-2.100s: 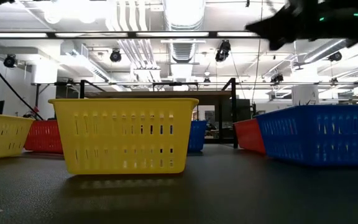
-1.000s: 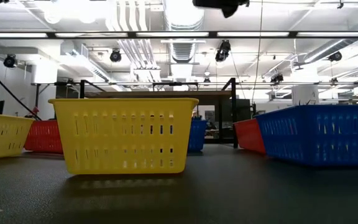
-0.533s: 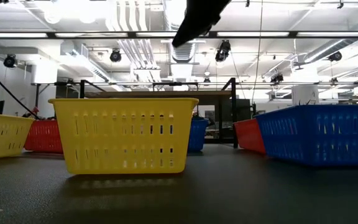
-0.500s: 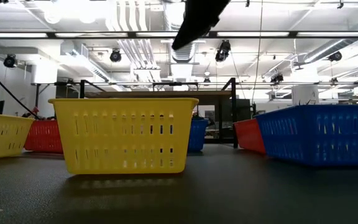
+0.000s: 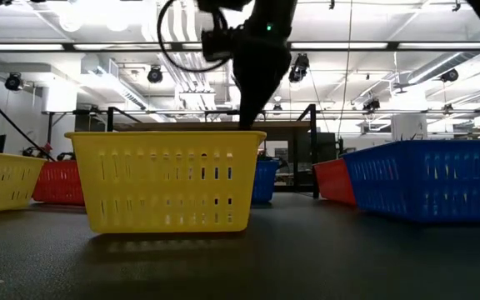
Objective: Stack baskets on shelf by color
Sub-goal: Put the top blue bin on the shelf
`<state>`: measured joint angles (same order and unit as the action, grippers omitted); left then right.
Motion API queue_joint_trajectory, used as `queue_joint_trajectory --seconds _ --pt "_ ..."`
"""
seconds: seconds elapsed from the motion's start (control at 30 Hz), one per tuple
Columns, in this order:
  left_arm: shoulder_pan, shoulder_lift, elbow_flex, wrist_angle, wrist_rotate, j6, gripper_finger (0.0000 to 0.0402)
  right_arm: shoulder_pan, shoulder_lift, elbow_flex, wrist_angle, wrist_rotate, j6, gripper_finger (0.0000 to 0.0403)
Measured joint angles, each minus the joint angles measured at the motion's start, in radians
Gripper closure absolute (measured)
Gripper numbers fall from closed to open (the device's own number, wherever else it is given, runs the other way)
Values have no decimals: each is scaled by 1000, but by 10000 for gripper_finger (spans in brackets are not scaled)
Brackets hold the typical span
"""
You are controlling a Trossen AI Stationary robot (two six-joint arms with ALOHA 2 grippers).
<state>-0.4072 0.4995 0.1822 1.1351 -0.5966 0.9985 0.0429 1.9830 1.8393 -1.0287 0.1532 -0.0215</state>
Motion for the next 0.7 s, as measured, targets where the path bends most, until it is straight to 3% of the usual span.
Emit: queue_joint_trajectory --seconds 0.23,0.7 --pt "0 -1 0 0 -12 0 401 -2 105 51 -22 -5 -24 226" --pt "0 -1 0 0 -12 1 401 -18 145 54 37 5 -68 266"
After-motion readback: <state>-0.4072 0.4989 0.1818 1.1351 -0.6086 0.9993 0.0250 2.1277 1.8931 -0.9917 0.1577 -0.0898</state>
